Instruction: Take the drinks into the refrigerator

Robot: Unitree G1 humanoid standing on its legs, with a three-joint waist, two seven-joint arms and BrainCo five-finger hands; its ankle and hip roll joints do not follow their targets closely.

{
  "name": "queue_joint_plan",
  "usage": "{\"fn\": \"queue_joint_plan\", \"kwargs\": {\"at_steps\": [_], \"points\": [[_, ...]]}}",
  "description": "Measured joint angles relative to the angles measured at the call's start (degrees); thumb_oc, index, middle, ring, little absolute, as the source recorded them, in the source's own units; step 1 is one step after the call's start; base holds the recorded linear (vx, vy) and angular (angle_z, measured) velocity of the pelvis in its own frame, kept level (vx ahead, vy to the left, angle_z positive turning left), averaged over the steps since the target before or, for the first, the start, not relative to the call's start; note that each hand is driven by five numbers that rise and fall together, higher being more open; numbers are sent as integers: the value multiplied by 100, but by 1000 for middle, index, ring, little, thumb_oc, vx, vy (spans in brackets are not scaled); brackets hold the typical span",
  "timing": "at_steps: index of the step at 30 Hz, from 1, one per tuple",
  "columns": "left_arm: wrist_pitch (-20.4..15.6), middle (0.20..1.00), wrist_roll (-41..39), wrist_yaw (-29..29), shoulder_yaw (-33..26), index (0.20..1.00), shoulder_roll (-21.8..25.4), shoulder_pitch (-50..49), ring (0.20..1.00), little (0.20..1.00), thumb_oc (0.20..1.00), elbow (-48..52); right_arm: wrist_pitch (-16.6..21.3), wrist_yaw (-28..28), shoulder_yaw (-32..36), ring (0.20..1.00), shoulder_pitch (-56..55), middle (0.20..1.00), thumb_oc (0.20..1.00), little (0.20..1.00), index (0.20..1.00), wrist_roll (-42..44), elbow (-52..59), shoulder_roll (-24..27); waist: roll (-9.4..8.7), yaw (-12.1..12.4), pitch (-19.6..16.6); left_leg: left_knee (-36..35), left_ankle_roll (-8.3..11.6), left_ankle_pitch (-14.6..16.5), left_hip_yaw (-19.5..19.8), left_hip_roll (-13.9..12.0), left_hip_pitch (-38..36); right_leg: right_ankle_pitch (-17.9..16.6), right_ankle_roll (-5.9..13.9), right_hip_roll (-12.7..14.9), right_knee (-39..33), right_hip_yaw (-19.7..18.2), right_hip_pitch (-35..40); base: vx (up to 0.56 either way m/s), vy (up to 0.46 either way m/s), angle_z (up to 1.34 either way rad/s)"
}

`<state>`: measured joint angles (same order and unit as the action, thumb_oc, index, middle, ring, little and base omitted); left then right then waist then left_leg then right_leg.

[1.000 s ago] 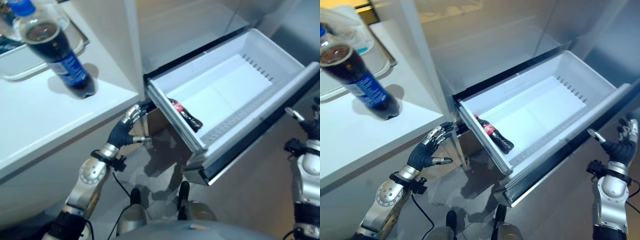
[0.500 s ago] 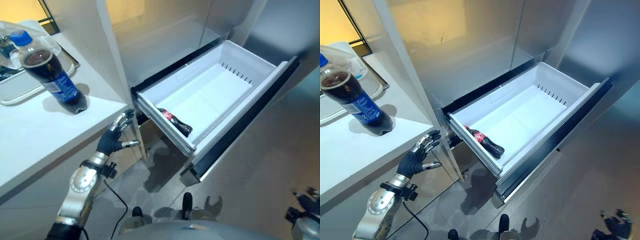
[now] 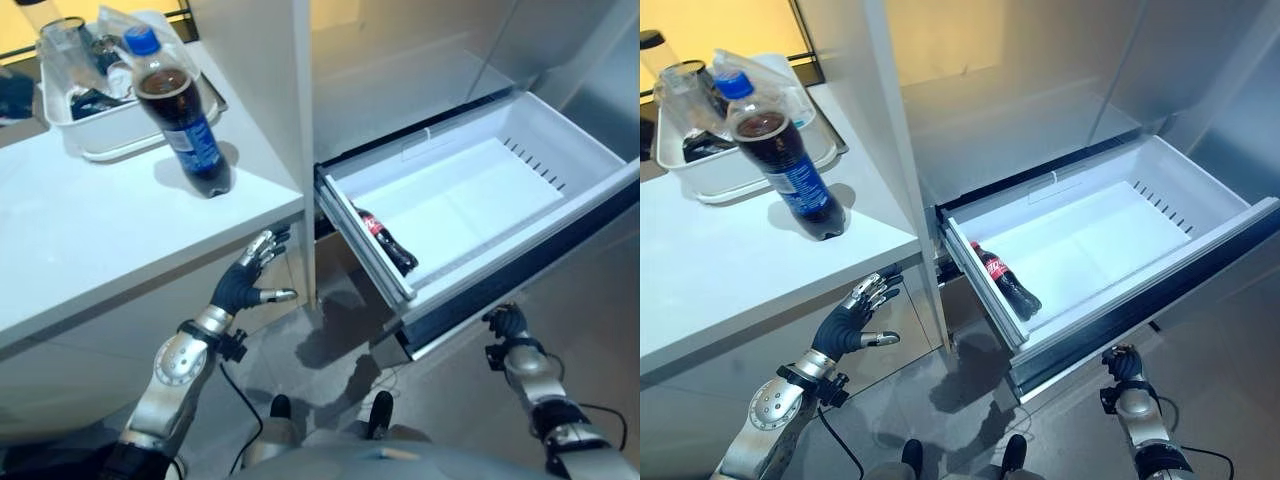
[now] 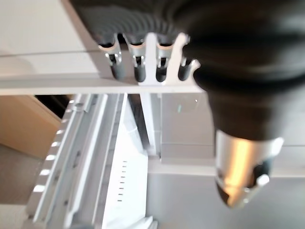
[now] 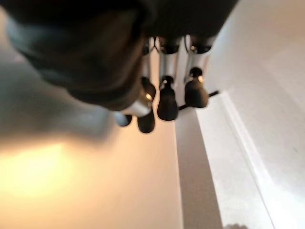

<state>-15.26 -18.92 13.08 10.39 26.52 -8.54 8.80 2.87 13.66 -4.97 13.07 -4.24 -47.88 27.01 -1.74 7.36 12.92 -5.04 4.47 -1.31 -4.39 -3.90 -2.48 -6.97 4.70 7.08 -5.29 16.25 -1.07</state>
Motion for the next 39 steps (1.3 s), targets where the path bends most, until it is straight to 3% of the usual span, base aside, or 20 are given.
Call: {"fn": "queue_joint_plan", "kwargs": {"at_steps": [4, 9, 17, 23, 24, 25, 26, 31, 35, 39], "points": [[6, 1000, -11, -93, 102, 1000, -29, -32, 1000, 1000, 1000, -9, -127, -94, -614, 200, 764, 200, 200, 200, 200, -444, -24, 397, 68, 151, 172, 12, 42, -123, 169, -19, 235, -64, -83, -8, 2, 159, -181, -27, 4, 20], [6, 1000, -54, -153, 188, 1000, -65, -85, 1000, 1000, 1000, -56, -76, -343, -1437, 200, 1978, 200, 200, 200, 200, -1029, 41, 526, 170, 314, 387, 64, 72, -181, 284, -42, 462, -103, -134, -36, 4, 251, -338, -2, 9, 11], [7, 1000, -57, -277, 191, 1000, -57, 15, 1000, 1000, 1000, -96, 206, -456, -2061, 200, 3781, 200, 200, 200, 200, -1770, 351, 62, 229, 667, 567, 77, 95, -231, 467, -44, 617, -57, -126, -34, 5, 449, -366, 8, -1, 14], [7, 1000, -63, -410, 192, 1000, -68, 114, 1000, 1000, 1000, -128, 196, -570, -2268, 200, 3742, 200, 200, 200, 200, -1987, 371, -170, 158, 763, 646, 79, 87, -235, 476, -8, 604, -46, -116, -1, 6, 471, -338, 2, 0, 2], [7, 1000, -67, -423, 192, 1000, -79, 128, 1000, 1000, 1000, -139, 198, -569, -2269, 304, 3724, 304, 304, 304, 304, -1987, 386, -223, 158, 766, 647, 79, 87, -235, 476, -9, 602, -46, -115, -1, 6, 471, -335, 0, 0, 0], [7, 1000, -70, -426, 192, 1000, -79, 139, 1000, 1000, 1000, -139, 198, -572, -2270, 304, 3714, 304, 304, 304, 304, -1986, 384, -237, 158, 765, 647, 80, 87, -235, 476, -8, 602, -46, -115, -2, 6, 471, -336, 0, 0, 0], [7, 1000, -71, -434, 193, 1000, -93, 169, 1000, 1000, 1000, -154, 215, -563, -2224, 1000, 3604, 1000, 1000, 1000, 1000, -1983, 373, -260, 157, 774, 646, 77, 87, -235, 475, -8, 574, -45, -114, 0, 6, 471, -306, 0, 0, 0], [6, 1000, -98, -572, 190, 1000, -204, 218, 1000, 1000, 1000, -322, 274, -495, -1793, 1000, 2971, 1000, 1000, 1000, 1000, -1615, 43, -575, 153, 752, 645, 66, 85, -232, 460, -4, 462, -39, -107, 3, 6, 452, -221, 3, 1, -1], [6, 1000, -32, -778, 181, 1000, -358, 199, 1000, 1000, 1000, -560, 312, -297, -1089, 1000, 1910, 1000, 1000, 1000, 1000, -711, -499, -1065, 136, 746, 637, 26, 72, -225, 448, 7, 330, -26, -90, 15, 5, 421, -109, 0, 0, 0], [13, 1000, 18, -1014, 181, 1000, -593, 221, 1000, 1000, 1000, -1236, 327, -143, -684, 1000, 837, 1000, 1000, 1000, 1000, 102, -847, -1563, 61, 549, 584, 19, 66, -223, 437, 16, 276, -15, -76, 22, 6, 396, -70, 4, -1, -1]]}}
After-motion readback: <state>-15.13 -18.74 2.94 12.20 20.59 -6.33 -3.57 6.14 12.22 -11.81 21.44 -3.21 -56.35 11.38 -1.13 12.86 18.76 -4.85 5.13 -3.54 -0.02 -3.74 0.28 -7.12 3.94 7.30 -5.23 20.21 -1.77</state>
